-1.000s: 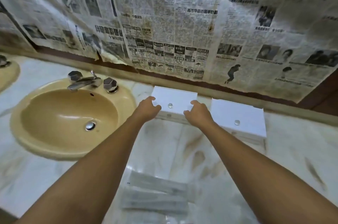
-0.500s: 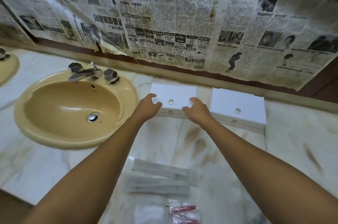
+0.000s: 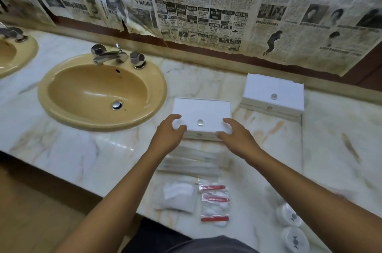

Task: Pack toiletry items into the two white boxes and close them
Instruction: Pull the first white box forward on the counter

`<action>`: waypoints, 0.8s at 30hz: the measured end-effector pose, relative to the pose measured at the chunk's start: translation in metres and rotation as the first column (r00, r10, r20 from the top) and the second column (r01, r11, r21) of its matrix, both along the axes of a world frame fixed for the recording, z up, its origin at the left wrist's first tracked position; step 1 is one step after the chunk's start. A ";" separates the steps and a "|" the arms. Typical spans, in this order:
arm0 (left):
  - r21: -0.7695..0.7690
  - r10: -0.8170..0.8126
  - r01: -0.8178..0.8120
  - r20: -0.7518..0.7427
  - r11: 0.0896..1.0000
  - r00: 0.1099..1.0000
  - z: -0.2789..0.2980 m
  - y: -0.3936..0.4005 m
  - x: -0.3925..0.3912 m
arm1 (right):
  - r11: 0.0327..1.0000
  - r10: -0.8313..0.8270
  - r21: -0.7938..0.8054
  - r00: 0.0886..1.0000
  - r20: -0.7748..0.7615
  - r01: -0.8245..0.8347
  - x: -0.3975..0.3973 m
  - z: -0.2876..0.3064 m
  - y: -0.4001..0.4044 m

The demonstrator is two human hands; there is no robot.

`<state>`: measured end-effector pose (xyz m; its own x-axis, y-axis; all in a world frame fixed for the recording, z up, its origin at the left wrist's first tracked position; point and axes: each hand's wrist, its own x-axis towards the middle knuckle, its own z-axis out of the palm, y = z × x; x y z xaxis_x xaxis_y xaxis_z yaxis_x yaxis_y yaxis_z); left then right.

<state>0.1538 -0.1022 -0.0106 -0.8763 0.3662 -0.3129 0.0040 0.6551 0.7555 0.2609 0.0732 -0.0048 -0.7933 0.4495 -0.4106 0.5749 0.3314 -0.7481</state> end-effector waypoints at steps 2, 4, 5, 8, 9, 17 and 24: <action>-0.008 -0.002 0.002 0.001 1.000 1.000 -0.001 -0.005 0.008 | 1.000 -0.012 -0.013 1.000 -0.011 0.012 0.011 -0.003 -0.004; -0.016 0.002 -0.002 0.004 1.000 1.000 -0.002 -0.009 0.014 | 0.999 -0.029 -0.035 0.999 -0.016 0.029 0.019 -0.005 -0.007; -0.021 0.003 -0.003 0.003 1.000 1.000 -0.002 -0.010 0.016 | 0.998 -0.039 -0.045 0.999 -0.016 0.039 0.021 -0.007 -0.008; -0.034 0.010 -0.010 -0.013 0.999 1.000 -0.006 -0.013 0.017 | 0.999 -0.041 -0.011 0.999 -0.012 0.041 0.025 -0.008 -0.009; -0.034 0.021 -0.022 -0.014 0.999 1.000 -0.007 -0.014 0.016 | 0.998 -0.022 0.058 1.000 -0.009 0.023 0.024 -0.007 -0.009; 0.020 0.096 -0.095 -0.038 0.995 0.995 -0.016 -0.018 -0.006 | 0.753 0.275 0.605 0.959 0.068 -0.259 -0.007 -0.007 -0.029; 0.209 0.131 -0.116 -0.058 0.971 0.990 -0.027 -0.021 -0.022 | 0.702 0.353 0.610 0.924 0.148 -0.366 -0.035 -0.012 -0.034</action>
